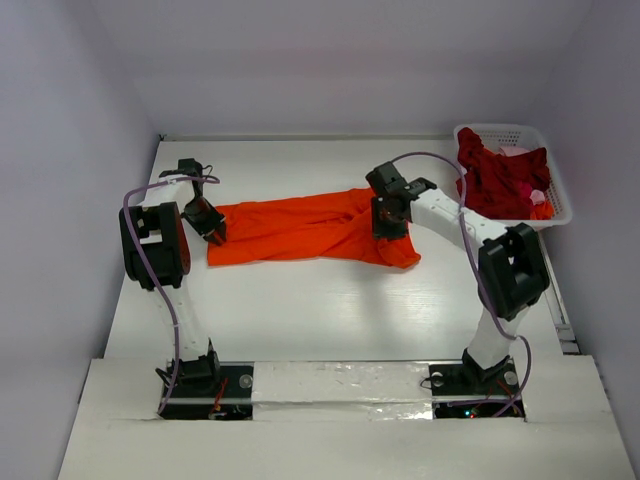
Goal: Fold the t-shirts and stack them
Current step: Fold the other side of the tshirt into a rectangle
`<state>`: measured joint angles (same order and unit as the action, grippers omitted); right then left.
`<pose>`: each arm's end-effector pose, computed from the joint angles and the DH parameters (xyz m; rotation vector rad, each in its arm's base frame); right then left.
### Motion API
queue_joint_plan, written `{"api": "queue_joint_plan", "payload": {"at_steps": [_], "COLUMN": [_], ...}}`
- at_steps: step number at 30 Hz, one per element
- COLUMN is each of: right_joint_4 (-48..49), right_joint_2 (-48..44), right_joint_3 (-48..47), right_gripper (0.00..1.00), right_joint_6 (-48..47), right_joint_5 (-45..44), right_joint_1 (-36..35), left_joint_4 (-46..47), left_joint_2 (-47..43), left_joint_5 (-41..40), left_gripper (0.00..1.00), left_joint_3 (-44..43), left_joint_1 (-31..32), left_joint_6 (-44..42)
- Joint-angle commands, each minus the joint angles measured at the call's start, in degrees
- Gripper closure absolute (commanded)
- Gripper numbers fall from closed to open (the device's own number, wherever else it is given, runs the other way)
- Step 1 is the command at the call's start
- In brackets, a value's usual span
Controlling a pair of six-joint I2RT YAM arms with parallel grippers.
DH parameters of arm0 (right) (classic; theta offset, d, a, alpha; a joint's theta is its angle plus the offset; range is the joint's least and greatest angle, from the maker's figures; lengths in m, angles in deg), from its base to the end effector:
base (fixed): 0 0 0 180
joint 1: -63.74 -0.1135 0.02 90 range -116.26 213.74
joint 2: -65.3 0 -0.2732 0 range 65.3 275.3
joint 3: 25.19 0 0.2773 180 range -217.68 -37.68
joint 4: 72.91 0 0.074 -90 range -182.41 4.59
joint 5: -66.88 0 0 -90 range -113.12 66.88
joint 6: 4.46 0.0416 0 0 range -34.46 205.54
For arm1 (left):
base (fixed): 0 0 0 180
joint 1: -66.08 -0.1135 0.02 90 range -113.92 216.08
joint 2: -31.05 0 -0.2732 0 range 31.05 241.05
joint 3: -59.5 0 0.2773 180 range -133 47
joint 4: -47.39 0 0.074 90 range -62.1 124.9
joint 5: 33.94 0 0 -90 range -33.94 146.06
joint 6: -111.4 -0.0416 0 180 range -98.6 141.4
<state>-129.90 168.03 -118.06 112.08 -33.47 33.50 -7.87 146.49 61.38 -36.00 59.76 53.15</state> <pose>0.3481 0.1943 0.2268 -0.0371 2.7018 0.0478 0.4253 0.0432 0.1540 -0.9300 2.7494 -0.2145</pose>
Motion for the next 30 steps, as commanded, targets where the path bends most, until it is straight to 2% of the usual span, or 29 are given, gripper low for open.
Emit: {"api": "queue_joint_plan", "payload": {"at_steps": [1, 16, 21, 22, 24, 25, 28, 30], "right_joint_4": [1.7, 2.1, 1.4, 1.4, 1.2, 1.2, 1.0, 1.0], "right_joint_2": [1.2, 6.5, 7.6, 7.7, 7.8, 7.8, 7.3, 6.8], "right_joint_3": [0.3, 0.5, -0.7, -0.9, -1.2, -1.2, -1.2, -1.0], "right_gripper": [0.6, 0.6, 0.63, 0.65, 0.75, 0.84, 0.98, 0.99], "right_joint_6": [-0.3, 1.3, 2.8, 2.9, 3.1, 3.2, 3.7, 4.1], "right_joint_5": [-1.0, -3.7, -5.1, -5.1, -5.4, -5.5, -6.5, -7.2], "right_joint_1": [-1.0, -2.7, -2.7, -2.7, -2.7, -2.7, -2.7, -2.7], "left_joint_4": [0.9, 0.9, 0.8, 0.8, 0.7, 0.7, 0.8, 0.8], "left_joint_2": [-2.3, -2.5, -2.6, -2.7, -2.7, -2.8, -2.9, -2.9], "left_joint_5": [-1.5, -0.9, -0.8, -0.8, -0.7, -0.7, -0.7, -0.7], "left_gripper": [0.84, 0.84, 0.84, 0.84, 0.84, 0.84, 0.84, 0.84], "left_joint_3": [1.1, 1.0, 0.8, 0.8, 0.9, 0.9, 1.2, 1.2], "left_joint_1": [0.2, 0.2, 0.2, 0.2, 0.2, 0.2, 0.2, 0.2], "left_joint_6": [-0.4, -0.5, -0.5, -0.5, -0.5, -0.5, -0.5, -0.5]}}
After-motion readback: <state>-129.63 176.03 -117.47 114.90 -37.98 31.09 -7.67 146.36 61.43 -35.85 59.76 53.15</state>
